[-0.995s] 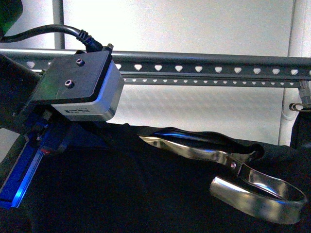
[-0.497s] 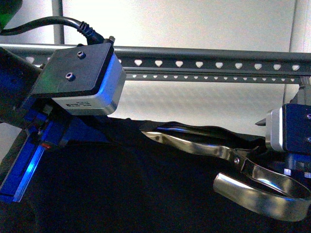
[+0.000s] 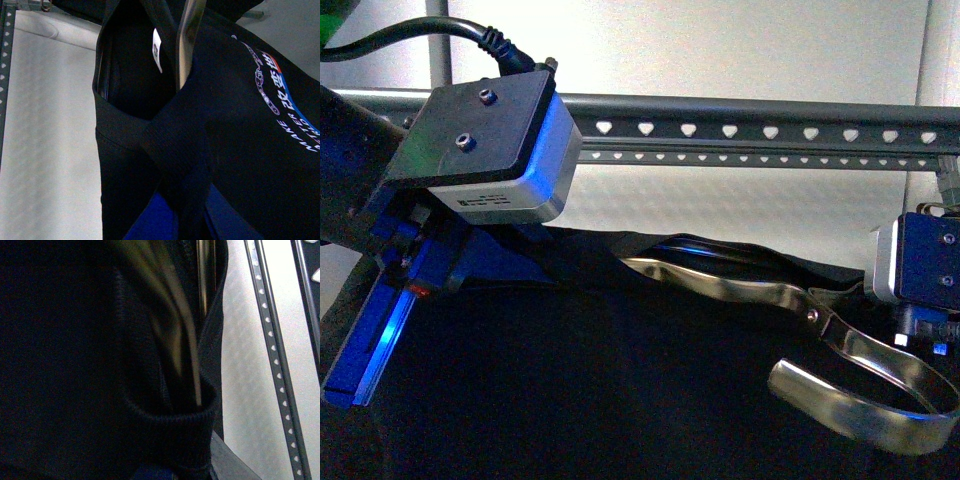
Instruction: Hang clothes on hanger
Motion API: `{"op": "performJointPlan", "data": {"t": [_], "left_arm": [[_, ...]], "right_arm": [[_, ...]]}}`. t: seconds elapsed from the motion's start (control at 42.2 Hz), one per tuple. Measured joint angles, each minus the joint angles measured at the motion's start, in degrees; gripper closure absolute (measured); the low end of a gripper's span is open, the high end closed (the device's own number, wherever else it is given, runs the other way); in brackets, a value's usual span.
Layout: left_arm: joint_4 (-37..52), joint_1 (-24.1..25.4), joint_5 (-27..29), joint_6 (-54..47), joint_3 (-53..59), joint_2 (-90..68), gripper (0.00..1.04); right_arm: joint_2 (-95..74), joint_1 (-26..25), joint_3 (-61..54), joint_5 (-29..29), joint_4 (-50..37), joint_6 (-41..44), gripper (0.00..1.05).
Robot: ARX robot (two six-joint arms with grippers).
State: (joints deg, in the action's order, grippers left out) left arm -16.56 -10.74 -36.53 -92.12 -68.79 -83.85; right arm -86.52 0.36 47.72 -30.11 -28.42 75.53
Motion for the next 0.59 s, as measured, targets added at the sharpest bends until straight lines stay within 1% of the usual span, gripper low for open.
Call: {"op": "performJointPlan", "data": {"t": [0.071,0.095,0.189,0.237,0.379,0.426,0.592], "left_arm": [[0.02,0.0,-0.11,0.0,0.0,0.07,1.0],[0.02,0.0,-0.2,0.0,0.0,0.09,0.98],[0.04,0.0,-0.55,-0.09,0.0,0.13,0.88],[0.07,0.0,-0.57,-0.09,0.0,0.17,0.8],[0.07,0.0,-0.66,-0.11,0.0,0.26,0.64],[0.07,0.0,-0.74,-0.11,0.0,0.28,0.57],[0.07,-0.09,-0.76,-0.11,0.0,0.28,0.39]], "right_arm": [[0.31,-0.22,-0.35,-0.35,-0.44,-0.44,1.01],[0.48,-0.37,-0.61,-0.59,-0.66,-0.66,1.01],[1.38,-1.03,-1.6,-1.16,-1.27,-2.84,1.01],[1.95,-1.75,-2.27,-1.49,-1.49,-4.11,1.01],[3.26,-3.93,-3.61,-2.99,-1.51,-8.33,1.01],[3.82,-5.03,-4.15,-3.82,-1.11,-10.58,1.01],[5.16,-8.17,-5.35,-6.82,2.03,-14.45,1.01]]}}
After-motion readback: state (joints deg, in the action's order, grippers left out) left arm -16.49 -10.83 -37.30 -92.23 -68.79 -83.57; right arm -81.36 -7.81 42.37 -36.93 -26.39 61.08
